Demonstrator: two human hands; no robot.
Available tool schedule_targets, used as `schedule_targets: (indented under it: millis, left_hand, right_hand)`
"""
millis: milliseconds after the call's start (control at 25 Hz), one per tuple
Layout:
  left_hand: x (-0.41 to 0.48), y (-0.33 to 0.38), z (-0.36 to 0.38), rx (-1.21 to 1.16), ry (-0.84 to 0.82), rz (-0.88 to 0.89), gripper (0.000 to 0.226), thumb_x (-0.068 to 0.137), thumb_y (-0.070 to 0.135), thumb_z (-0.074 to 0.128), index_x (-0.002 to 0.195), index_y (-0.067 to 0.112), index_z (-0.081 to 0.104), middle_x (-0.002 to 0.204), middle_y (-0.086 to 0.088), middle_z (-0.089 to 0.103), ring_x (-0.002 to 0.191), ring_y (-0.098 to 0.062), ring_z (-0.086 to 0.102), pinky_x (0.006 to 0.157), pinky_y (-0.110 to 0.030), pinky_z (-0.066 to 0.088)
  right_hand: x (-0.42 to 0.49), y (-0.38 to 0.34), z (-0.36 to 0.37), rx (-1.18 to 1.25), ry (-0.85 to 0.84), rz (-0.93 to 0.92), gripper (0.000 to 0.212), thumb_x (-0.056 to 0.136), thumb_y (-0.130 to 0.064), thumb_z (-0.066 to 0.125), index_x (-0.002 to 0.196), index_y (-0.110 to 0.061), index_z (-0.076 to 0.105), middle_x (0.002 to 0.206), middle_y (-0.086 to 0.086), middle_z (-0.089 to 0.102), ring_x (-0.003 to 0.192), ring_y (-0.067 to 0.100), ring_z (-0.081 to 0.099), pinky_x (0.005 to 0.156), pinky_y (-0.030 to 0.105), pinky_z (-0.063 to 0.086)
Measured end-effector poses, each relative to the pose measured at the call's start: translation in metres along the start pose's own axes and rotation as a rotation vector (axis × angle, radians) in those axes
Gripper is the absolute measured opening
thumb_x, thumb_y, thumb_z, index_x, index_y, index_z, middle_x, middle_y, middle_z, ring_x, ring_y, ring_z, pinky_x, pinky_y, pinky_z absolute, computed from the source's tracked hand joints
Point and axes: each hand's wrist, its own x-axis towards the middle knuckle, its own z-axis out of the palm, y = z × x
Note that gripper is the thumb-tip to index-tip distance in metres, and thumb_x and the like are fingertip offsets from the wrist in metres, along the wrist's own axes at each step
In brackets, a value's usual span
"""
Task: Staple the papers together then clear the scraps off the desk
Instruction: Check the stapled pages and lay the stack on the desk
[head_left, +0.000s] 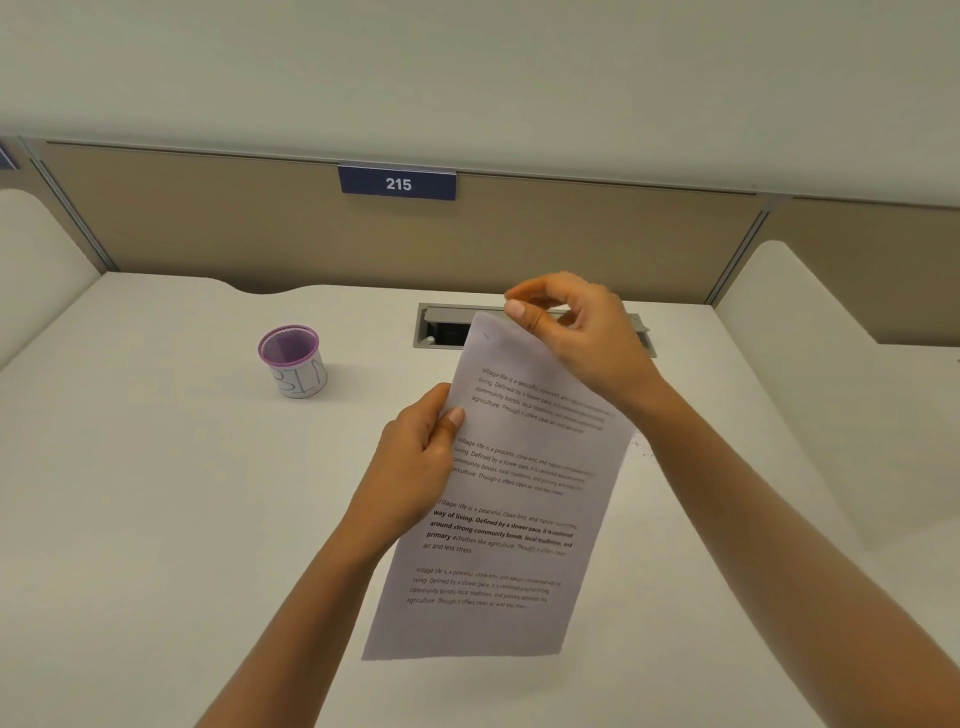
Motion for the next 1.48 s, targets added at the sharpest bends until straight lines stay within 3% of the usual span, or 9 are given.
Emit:
schedule_targets:
  millis: [240,400,560,640,800,1040,1200,1360,1480]
  left_hand:
    - [-0.005,0.013,0.013,0.262,0.127,0.032,0.029,0.101,0.033,0.037,0.127,0.027,0.048,0.11,0.004,0.069,0.074,-0.011,0.065,0.061,-0.017,0.051]
    - [-0.004,0.028,0.03,0.623,0.102,0.037,0.061,0.102,0.026,0.042,0.154,0.024,0.01,0.12,-0.005,0.065,0.087,-0.017,0.062,0.08,-0.028,0.053]
    - [-0.003,0.033,0.047,0.8,0.07,0.068,0.069,0.104,0.03,0.036,0.154,0.023,-0.011,0.107,0.0,0.061,0.073,-0.01,0.051,0.066,-0.02,0.042]
    - [-0.006,0.034,0.05,0.79,0.069,0.123,0.069,0.102,0.042,0.031,0.154,0.025,-0.012,0.124,0.002,0.061,0.08,-0.011,0.058,0.068,-0.02,0.045]
    - [-0.007,0.029,0.044,0.665,0.143,0.233,0.067,0.097,0.056,0.031,0.155,0.031,0.008,0.16,0.008,0.028,0.13,-0.015,0.052,0.09,-0.027,0.05]
    - [0.022,0.031,0.015,0.466,0.378,0.403,0.054,0.098,0.042,0.041,0.147,0.021,0.036,0.155,-0.001,0.037,0.139,-0.019,0.036,0.109,-0.031,0.033]
    - [0.037,0.041,-0.003,0.325,0.288,0.438,0.037,0.097,0.038,0.049,0.131,0.024,0.056,0.13,0.006,0.062,0.121,-0.012,0.054,0.104,-0.039,0.043]
    - [0.038,0.045,-0.008,0.16,0.175,0.375,0.008,0.094,0.026,0.062,0.094,0.023,0.07,0.091,0.013,0.071,0.089,0.0,0.063,0.079,-0.01,0.043]
    - [0.034,0.046,-0.003,0.184,0.14,0.34,0.006,0.093,0.024,0.062,0.092,0.024,0.068,0.087,0.014,0.067,0.086,0.003,0.061,0.07,0.001,0.039]
  right_hand:
    - [-0.03,-0.009,0.025,0.118,0.204,0.077,0.024,0.083,-0.047,0.069,0.084,-0.023,0.069,0.078,-0.015,0.07,0.071,0.006,0.066,0.06,0.015,0.052]
    - [-0.037,-0.014,0.041,0.185,0.233,0.163,0.026,0.077,-0.048,0.073,0.094,-0.029,0.065,0.086,-0.019,0.066,0.079,0.003,0.065,0.066,0.007,0.049]
    - [-0.04,-0.006,0.04,0.298,0.268,0.208,0.022,0.084,-0.033,0.072,0.104,-0.024,0.068,0.094,-0.014,0.07,0.087,0.01,0.068,0.076,0.022,0.058]
    - [-0.043,-0.003,0.036,0.368,0.261,0.234,0.018,0.088,-0.026,0.068,0.106,-0.023,0.067,0.098,-0.015,0.069,0.089,0.012,0.069,0.074,0.021,0.057]
    - [-0.042,0.0,0.014,0.537,0.199,0.271,0.02,0.093,-0.017,0.061,0.109,-0.011,0.071,0.106,0.002,0.074,0.093,0.02,0.071,0.078,0.027,0.059]
    - [-0.04,-0.003,-0.021,0.602,0.0,0.248,0.019,0.093,-0.01,0.059,0.104,-0.002,0.072,0.101,0.012,0.074,0.088,0.026,0.069,0.09,0.042,0.054]
    - [-0.042,-0.005,-0.031,0.609,-0.094,0.238,0.021,0.093,-0.011,0.058,0.105,-0.001,0.072,0.104,0.012,0.073,0.093,0.027,0.069,0.092,0.039,0.055]
    - [-0.043,-0.001,-0.028,0.575,-0.108,0.235,0.02,0.092,-0.013,0.06,0.105,-0.004,0.072,0.103,0.014,0.073,0.094,0.03,0.069,0.091,0.043,0.055]
    - [-0.042,0.0,-0.025,0.506,-0.075,0.227,0.017,0.09,-0.016,0.065,0.103,-0.009,0.072,0.095,0.005,0.075,0.088,0.024,0.072,0.084,0.037,0.059]
